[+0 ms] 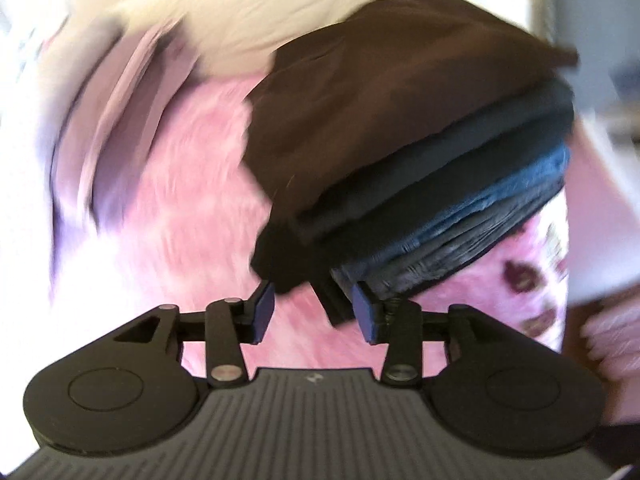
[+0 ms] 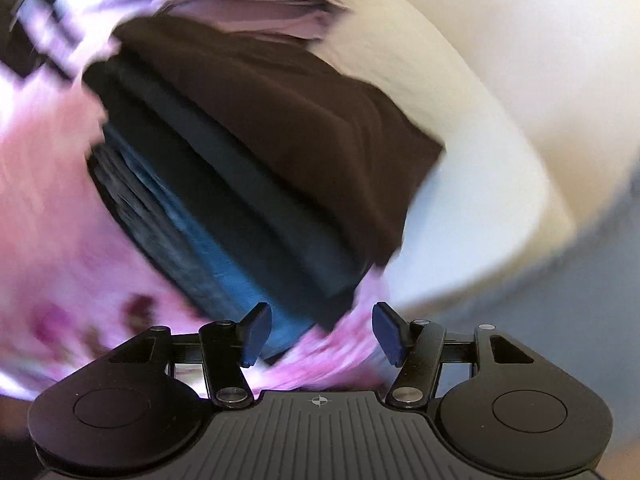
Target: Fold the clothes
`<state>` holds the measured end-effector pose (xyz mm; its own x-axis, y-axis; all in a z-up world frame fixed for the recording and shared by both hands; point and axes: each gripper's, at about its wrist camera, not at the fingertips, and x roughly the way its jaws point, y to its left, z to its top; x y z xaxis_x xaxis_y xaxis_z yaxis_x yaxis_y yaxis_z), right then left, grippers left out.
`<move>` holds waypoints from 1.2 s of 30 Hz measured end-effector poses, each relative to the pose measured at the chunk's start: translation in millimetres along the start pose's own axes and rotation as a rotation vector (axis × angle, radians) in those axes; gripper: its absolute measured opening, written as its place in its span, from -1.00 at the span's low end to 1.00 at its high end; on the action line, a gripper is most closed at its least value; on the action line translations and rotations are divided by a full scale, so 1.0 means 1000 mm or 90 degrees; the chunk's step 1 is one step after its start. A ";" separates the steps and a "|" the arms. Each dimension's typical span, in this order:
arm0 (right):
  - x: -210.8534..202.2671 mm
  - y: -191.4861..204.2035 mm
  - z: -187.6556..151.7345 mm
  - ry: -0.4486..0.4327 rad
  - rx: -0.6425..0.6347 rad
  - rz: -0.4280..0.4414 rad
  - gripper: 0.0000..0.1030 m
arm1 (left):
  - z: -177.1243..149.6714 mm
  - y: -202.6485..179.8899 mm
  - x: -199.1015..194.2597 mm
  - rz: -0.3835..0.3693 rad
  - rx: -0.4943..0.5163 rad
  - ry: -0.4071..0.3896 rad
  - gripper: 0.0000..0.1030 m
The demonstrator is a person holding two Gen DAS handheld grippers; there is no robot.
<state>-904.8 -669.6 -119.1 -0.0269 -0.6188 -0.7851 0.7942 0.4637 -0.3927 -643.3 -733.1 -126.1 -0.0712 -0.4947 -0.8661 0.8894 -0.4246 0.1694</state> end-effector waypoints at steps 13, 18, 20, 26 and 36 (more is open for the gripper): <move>-0.144 0.108 -0.052 -0.012 0.371 -0.003 0.29 | -0.096 0.004 -0.127 -0.102 -0.139 -0.097 0.70; -0.193 0.156 -0.055 -0.021 0.408 -0.016 0.33 | -0.130 0.005 -0.179 -0.143 -0.137 -0.114 0.86; -0.211 0.171 -0.056 -0.027 0.417 -0.016 0.37 | -0.138 0.005 -0.193 -0.146 -0.133 -0.115 0.97; -0.247 0.172 -0.053 -0.043 0.467 -0.028 0.65 | -0.148 0.003 -0.217 -0.144 -0.150 -0.094 0.97; -0.274 0.146 -0.045 -0.075 0.426 -0.054 0.68 | -0.128 -0.021 -0.243 -0.100 -0.163 -0.125 0.96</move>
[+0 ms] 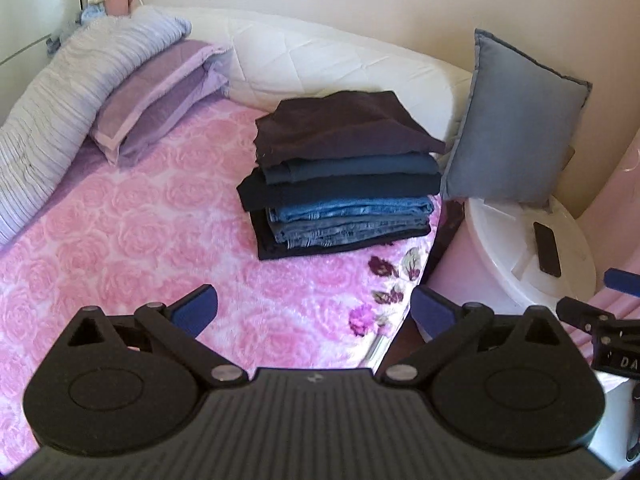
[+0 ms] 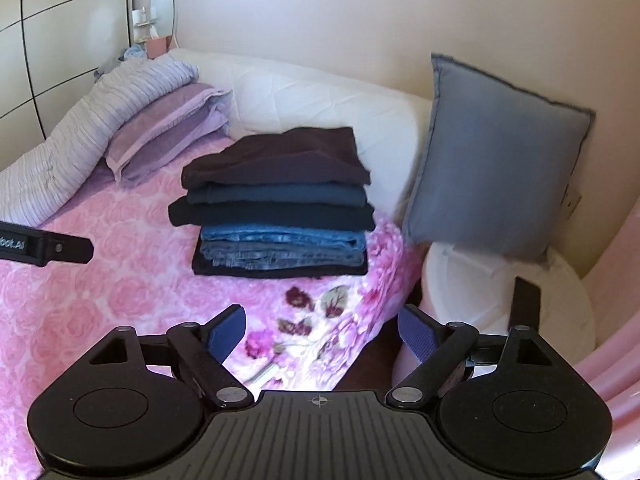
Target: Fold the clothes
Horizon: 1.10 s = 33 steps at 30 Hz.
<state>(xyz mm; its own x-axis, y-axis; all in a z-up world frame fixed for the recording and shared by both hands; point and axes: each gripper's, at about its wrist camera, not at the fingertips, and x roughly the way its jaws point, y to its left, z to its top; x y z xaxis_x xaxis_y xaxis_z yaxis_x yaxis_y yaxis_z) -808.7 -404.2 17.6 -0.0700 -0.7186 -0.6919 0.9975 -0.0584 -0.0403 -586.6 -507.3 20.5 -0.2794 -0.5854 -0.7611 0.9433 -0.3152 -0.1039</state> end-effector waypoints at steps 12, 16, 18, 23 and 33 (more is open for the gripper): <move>-0.014 -0.018 -0.016 0.019 0.011 0.001 0.68 | -0.006 -0.035 -0.008 0.005 0.021 0.001 0.96; -0.018 -0.021 -0.017 0.017 0.014 -0.003 0.68 | -0.010 -0.038 -0.011 0.009 0.035 0.000 0.96; -0.019 -0.021 -0.016 0.015 0.011 -0.004 0.68 | -0.011 -0.039 -0.012 0.013 0.038 -0.003 0.96; -0.021 -0.022 -0.009 0.008 0.002 -0.007 0.68 | -0.010 -0.040 -0.012 0.015 0.040 -0.005 0.96; -0.012 -0.023 0.003 0.019 0.016 0.001 0.68 | -0.010 -0.041 -0.007 0.023 0.046 -0.006 0.96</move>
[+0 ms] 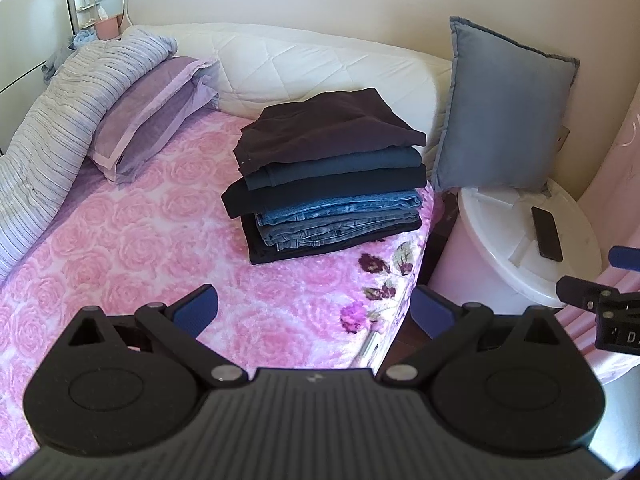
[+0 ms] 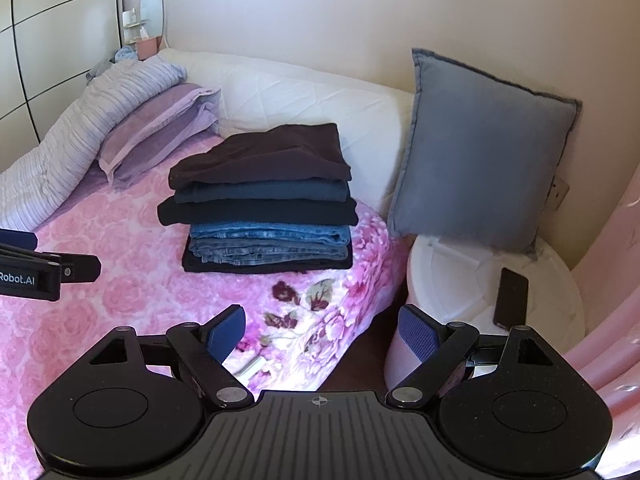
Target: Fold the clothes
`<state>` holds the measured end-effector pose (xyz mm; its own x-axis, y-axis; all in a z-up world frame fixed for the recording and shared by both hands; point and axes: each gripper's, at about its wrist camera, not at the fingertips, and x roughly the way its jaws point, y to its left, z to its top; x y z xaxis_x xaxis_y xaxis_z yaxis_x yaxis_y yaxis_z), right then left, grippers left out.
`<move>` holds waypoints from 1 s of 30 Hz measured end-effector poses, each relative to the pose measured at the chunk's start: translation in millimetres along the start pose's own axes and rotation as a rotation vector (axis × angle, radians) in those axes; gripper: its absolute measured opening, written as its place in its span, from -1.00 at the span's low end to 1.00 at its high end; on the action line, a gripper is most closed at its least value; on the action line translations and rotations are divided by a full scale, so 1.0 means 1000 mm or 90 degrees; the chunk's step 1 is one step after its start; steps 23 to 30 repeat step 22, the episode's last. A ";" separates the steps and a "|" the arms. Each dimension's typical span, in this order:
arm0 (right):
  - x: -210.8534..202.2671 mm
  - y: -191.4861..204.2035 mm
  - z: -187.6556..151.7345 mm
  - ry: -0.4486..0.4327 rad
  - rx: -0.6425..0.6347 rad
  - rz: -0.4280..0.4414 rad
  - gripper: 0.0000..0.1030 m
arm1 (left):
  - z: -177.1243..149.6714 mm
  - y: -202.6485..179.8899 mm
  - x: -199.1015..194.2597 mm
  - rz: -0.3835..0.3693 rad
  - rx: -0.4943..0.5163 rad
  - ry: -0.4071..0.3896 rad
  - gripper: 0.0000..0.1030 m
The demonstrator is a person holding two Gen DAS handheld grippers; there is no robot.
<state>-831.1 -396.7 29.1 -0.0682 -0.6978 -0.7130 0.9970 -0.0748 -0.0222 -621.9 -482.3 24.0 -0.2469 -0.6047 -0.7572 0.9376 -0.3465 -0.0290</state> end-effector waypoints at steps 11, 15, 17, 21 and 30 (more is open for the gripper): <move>0.006 -0.001 0.003 0.010 0.009 0.012 0.68 | -0.005 0.000 0.005 0.008 0.003 0.008 0.96; 0.007 0.000 0.002 0.007 0.000 0.017 0.68 | -0.005 -0.002 0.004 0.013 0.008 0.006 0.96; 0.007 0.001 0.002 0.005 -0.002 0.020 0.68 | -0.006 -0.003 0.004 0.018 0.010 0.004 0.96; 0.007 -0.001 0.003 -0.001 -0.001 0.029 0.68 | -0.006 -0.003 0.003 0.022 0.007 -0.008 0.96; 0.008 -0.001 0.003 -0.001 -0.003 0.029 0.68 | -0.006 -0.004 0.001 0.022 0.006 -0.016 0.96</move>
